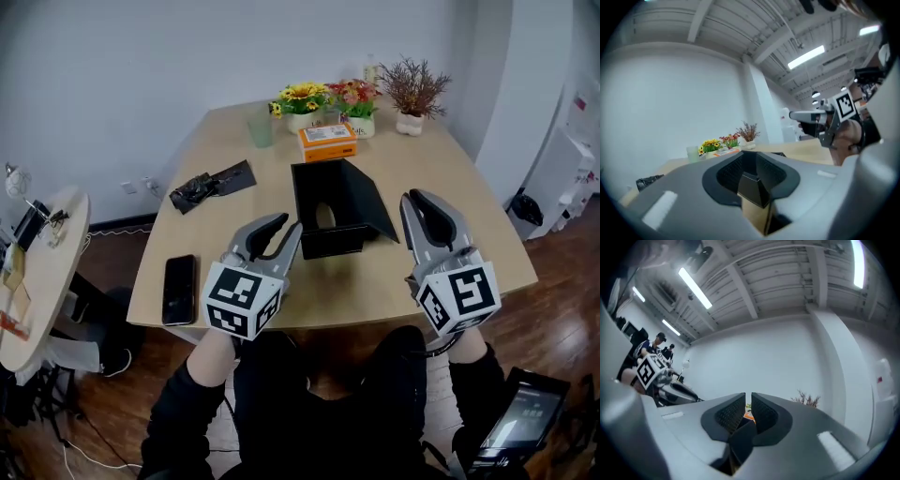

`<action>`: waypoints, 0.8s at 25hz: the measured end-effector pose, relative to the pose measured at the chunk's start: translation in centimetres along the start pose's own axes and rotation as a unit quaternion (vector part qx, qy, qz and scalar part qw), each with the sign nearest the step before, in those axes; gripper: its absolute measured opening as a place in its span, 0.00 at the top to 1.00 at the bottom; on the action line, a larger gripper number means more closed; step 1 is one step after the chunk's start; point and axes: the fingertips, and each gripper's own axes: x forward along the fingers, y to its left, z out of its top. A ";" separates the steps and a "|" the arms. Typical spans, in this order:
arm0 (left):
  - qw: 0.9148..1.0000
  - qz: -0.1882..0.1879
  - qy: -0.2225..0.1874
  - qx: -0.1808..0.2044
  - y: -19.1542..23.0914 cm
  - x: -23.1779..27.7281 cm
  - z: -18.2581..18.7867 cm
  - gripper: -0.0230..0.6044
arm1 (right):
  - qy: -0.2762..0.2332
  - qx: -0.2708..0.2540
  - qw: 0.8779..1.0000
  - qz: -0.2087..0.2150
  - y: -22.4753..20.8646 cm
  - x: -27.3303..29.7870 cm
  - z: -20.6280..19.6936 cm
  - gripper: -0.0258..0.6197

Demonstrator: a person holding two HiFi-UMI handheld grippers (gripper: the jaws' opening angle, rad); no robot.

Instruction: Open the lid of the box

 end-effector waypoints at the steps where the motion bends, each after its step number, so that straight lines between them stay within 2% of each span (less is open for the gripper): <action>1: 1.000 0.001 -0.018 -0.015 0.1 -0.5 0.7 0.86 | -0.007 -0.025 1.000 0.005 0.9 0.1 0.3 0.90; 3: 0.999 0.003 -0.047 -0.027 0.0 -1.4 1.7 0.86 | -0.019 -0.051 0.998 0.018 2.5 0.3 0.6 0.90; 8: 0.995 0.020 -0.095 -0.011 -0.1 -3.0 3.6 0.86 | -0.055 -0.067 0.996 0.037 5.3 0.2 1.2 0.90; 14: 0.989 0.038 -0.138 0.046 -1.1 -3.8 5.7 0.86 | -0.094 -0.075 0.993 0.007 5.0 -1.1 2.0 0.90; 20: 0.985 0.051 -0.149 0.068 -1.3 -4.1 6.4 0.86 | -0.106 -0.081 0.991 -0.014 4.8 -1.8 2.3 0.90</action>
